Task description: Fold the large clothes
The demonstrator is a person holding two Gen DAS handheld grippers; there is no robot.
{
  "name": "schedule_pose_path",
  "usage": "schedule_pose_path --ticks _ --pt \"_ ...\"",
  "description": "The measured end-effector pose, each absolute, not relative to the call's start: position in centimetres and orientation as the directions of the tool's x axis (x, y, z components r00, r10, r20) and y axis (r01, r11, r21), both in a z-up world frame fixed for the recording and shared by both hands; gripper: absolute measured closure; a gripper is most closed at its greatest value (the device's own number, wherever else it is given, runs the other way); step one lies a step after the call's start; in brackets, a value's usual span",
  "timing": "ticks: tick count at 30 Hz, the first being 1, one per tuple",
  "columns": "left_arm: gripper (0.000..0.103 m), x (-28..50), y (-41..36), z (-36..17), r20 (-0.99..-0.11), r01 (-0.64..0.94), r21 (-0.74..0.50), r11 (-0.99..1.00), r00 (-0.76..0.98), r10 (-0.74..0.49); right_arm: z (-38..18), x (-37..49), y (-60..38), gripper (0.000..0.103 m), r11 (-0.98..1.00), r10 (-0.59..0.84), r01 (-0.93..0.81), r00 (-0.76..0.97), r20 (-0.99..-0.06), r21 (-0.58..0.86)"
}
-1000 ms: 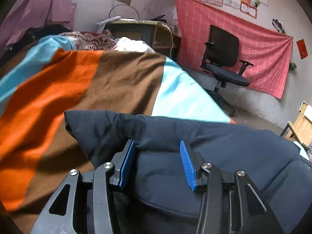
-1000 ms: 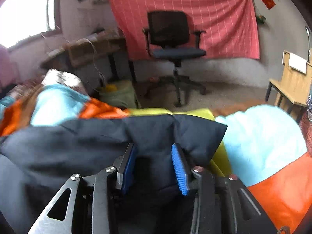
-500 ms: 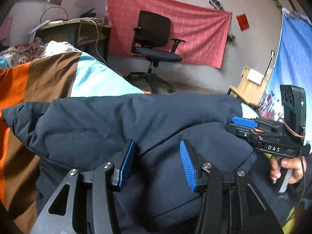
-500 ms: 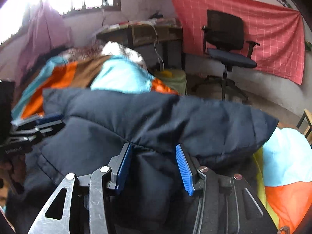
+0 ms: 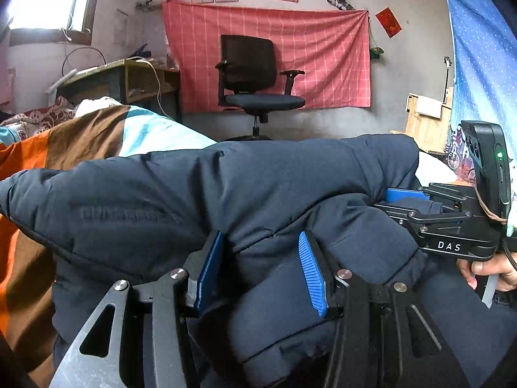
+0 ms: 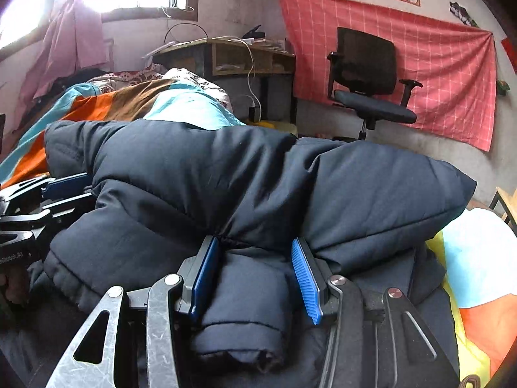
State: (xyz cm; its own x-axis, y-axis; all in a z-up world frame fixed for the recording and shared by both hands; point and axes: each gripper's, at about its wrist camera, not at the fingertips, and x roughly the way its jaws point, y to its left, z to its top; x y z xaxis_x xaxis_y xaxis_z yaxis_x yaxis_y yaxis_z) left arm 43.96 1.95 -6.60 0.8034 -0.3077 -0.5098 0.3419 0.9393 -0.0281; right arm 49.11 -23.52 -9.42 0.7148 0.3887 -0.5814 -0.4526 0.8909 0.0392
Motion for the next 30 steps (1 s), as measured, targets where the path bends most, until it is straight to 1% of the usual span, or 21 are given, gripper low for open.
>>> schedule_pose_path --ticks 8,20,26,28,29,30 --pt "0.060 43.7 1.4 -7.0 -0.488 0.334 -0.009 0.943 0.821 -0.296 -10.3 49.2 -22.3 0.059 0.904 0.339 -0.428 0.738 -0.584 -0.016" --pt "0.060 43.2 1.6 -6.9 -0.471 0.334 -0.007 0.942 0.830 -0.298 -10.2 49.1 -22.9 0.059 0.898 0.378 -0.439 0.735 -0.564 0.030" --pt "0.058 42.7 1.0 -6.5 -0.463 0.308 0.069 0.949 0.853 -0.243 -10.1 48.8 -23.2 0.058 0.899 0.381 -0.437 0.741 -0.553 0.034" --pt "0.057 42.7 0.7 -6.0 -0.482 0.295 0.088 0.951 0.849 -0.218 -9.8 48.5 -23.3 0.054 0.902 0.372 -0.430 0.749 -0.549 0.025" --pt "0.057 42.8 0.7 -5.8 -0.497 0.290 0.083 0.953 0.841 -0.213 -9.5 48.3 -23.4 0.047 0.905 0.363 -0.425 0.755 -0.546 0.015" --pt "0.057 42.9 0.8 -5.6 -0.514 0.283 0.070 0.956 0.832 -0.209 -9.2 48.1 -23.6 0.029 0.914 0.339 -0.405 0.766 -0.546 0.000"
